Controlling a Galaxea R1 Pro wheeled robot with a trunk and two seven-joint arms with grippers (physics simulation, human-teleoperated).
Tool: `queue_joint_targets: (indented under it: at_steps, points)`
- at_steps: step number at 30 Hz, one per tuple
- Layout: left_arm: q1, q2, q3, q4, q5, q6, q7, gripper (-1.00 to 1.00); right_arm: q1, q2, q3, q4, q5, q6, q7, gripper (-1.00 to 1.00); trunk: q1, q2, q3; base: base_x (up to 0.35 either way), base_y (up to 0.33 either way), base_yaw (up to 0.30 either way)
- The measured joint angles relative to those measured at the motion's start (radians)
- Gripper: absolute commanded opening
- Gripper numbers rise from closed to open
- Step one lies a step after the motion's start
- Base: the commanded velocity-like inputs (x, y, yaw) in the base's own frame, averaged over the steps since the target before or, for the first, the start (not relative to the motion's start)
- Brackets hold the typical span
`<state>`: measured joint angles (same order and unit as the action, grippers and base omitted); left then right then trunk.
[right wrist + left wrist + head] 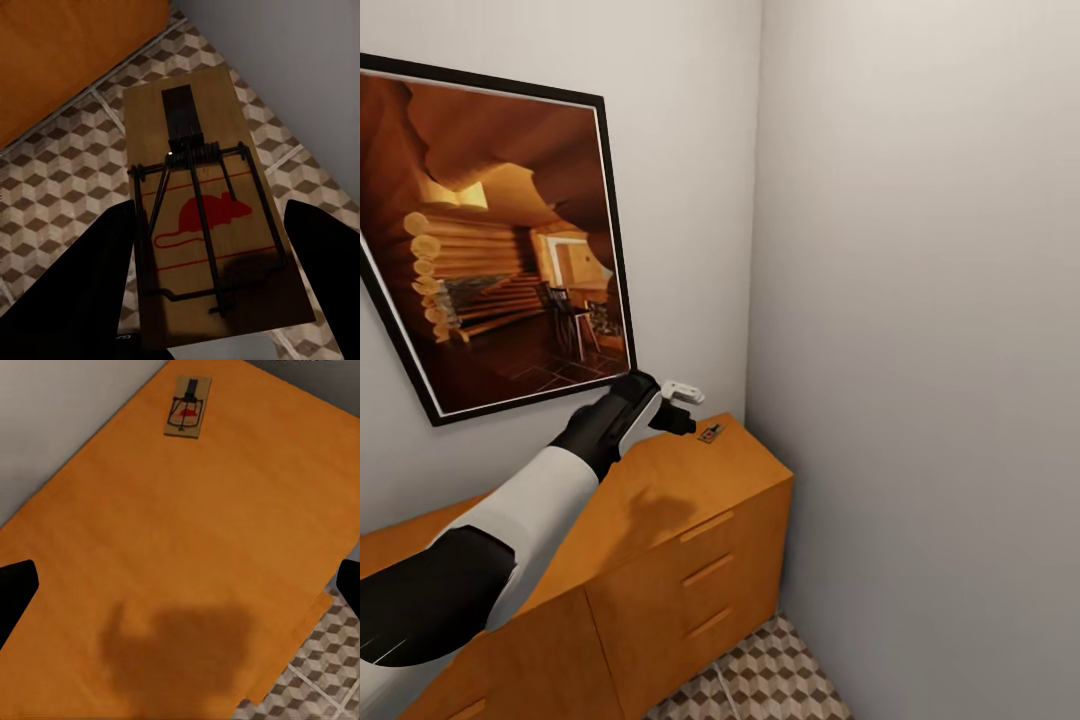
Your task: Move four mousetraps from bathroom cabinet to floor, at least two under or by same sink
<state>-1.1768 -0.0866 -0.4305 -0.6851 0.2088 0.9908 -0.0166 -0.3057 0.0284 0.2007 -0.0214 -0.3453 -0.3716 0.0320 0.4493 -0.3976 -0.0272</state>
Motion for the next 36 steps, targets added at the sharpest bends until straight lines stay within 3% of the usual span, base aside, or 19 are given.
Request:
queue_joint_targets:
  at_steps: [26,36]
  points:
    - [0.0,-0.005,-0.007,0.03,-0.001,-0.031,-0.001,1.0,0.0,0.001,0.0,0.0,0.0,0.0,0.0,-1.0,0.0,0.0,0.0,0.021,0.0,0.0]
    - [0.0,-0.003,-0.01,0.033,-0.002,-0.032,-0.034,1.0,0.0,0.002,0.0,0.0,0.0,0.0,0.0,-1.0,0.0,0.0,0.0,0.002,0.0,-0.009]
